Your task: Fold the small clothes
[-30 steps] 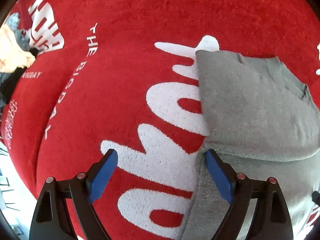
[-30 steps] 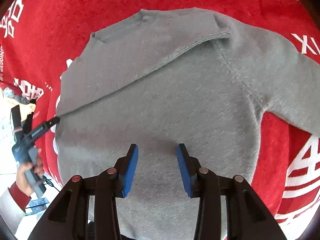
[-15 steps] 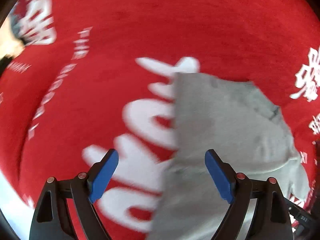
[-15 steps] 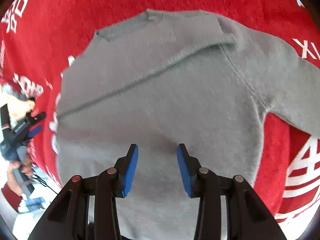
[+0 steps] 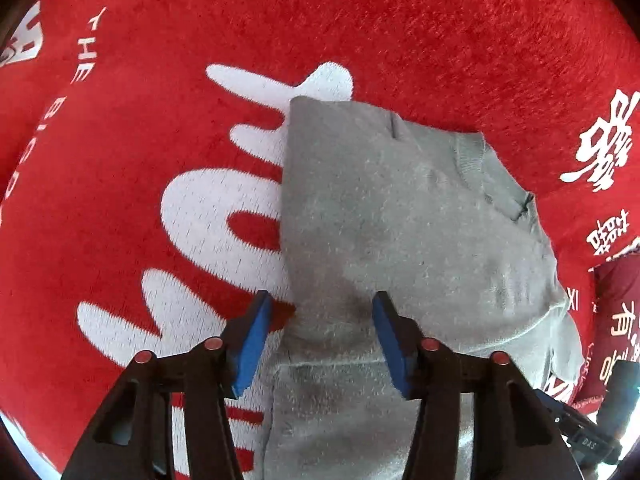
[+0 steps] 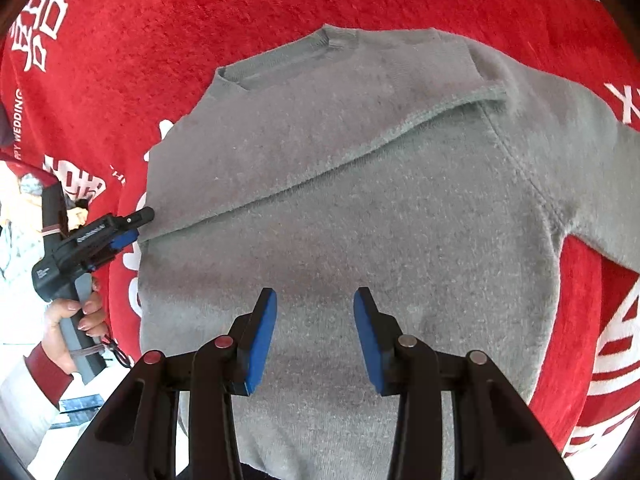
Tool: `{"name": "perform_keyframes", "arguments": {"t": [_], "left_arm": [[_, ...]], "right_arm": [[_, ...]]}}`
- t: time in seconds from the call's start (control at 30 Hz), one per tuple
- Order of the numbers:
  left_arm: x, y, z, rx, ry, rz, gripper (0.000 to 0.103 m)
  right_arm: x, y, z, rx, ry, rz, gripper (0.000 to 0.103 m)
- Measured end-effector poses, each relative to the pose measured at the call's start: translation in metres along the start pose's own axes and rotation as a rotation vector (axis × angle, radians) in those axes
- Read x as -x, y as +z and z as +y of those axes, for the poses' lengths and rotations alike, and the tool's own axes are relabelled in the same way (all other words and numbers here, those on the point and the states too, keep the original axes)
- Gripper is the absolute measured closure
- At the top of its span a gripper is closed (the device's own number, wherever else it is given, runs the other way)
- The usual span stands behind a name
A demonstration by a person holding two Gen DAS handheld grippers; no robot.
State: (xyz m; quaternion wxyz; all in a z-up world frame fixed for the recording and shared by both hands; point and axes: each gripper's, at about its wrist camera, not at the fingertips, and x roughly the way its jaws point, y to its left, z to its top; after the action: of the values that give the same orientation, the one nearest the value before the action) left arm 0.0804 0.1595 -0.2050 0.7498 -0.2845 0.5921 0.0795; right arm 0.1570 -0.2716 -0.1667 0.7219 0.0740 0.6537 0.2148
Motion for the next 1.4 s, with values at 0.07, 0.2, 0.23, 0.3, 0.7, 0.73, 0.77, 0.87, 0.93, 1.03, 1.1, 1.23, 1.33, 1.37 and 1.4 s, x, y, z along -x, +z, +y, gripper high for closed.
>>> {"name": "perform_keyframes", "arguments": {"t": [0.07,0.2,0.23,0.3,0.7,0.73,0.77,0.87,0.93,1.03,1.1,1.23,1.33,1.37,1.4], "left_arm": [[-0.001,0.003,0.002,0.005,-0.052,0.026,0.090],[0.014,0.006,0.010,-0.004,-0.063,-0.035,0.093],[0.014,0.006,0.012,-0.005,-0.059,-0.039,0.093],[0.004,0.005,0.029,0.016,-0.038,-0.025,0.093],[0.028,-0.008,-0.002,-0.055,0.168,-0.032,0.053],[0.029,-0.010,-0.009,-0.064,0.174,-0.030,0.053],[0.029,-0.013,-0.017,-0.074,0.179,-0.025,0.053],[0.026,-0.021,-0.043,-0.126,0.208,-0.009,0.053],[0.024,-0.026,-0.058,-0.158,0.212,-0.004,0.053],[0.015,-0.033,-0.085,-0.205,0.214,0.026,0.053],[0.009,-0.039,-0.102,-0.228,0.202,0.040,0.053],[-0.002,-0.049,-0.136,-0.276,0.187,0.069,0.053],[-0.015,-0.055,-0.158,-0.292,0.193,0.101,0.039],[-0.018,-0.056,-0.165,-0.301,0.194,0.101,0.026],[-0.021,-0.059,-0.174,-0.314,0.196,0.095,0.023]], "right_arm": [[0.000,0.000,-0.001,-0.004,0.000,0.005,0.059],[0.006,0.002,0.002,0.009,0.005,-0.004,0.059],[0.007,0.003,0.003,0.013,0.006,-0.008,0.059],[0.005,0.005,0.004,0.019,0.006,-0.007,0.059],[-0.003,0.000,0.004,0.012,0.008,0.025,0.059],[-0.001,0.000,0.004,0.011,0.009,0.023,0.059],[0.001,0.000,0.003,0.008,0.009,0.020,0.059],[0.007,0.001,-0.002,-0.008,0.008,0.012,0.059],[0.011,0.001,-0.008,-0.020,0.009,0.005,0.058],[0.019,0.001,-0.018,-0.042,0.007,-0.008,0.058],[0.024,0.000,-0.027,-0.060,0.006,-0.016,0.057],[0.034,-0.005,-0.051,-0.109,0.003,-0.028,0.056],[0.040,-0.009,-0.074,-0.159,0.002,-0.035,0.054],[0.042,-0.011,-0.082,-0.177,0.003,-0.038,0.054],[0.043,-0.013,-0.088,-0.193,0.004,-0.041,0.054]]}}
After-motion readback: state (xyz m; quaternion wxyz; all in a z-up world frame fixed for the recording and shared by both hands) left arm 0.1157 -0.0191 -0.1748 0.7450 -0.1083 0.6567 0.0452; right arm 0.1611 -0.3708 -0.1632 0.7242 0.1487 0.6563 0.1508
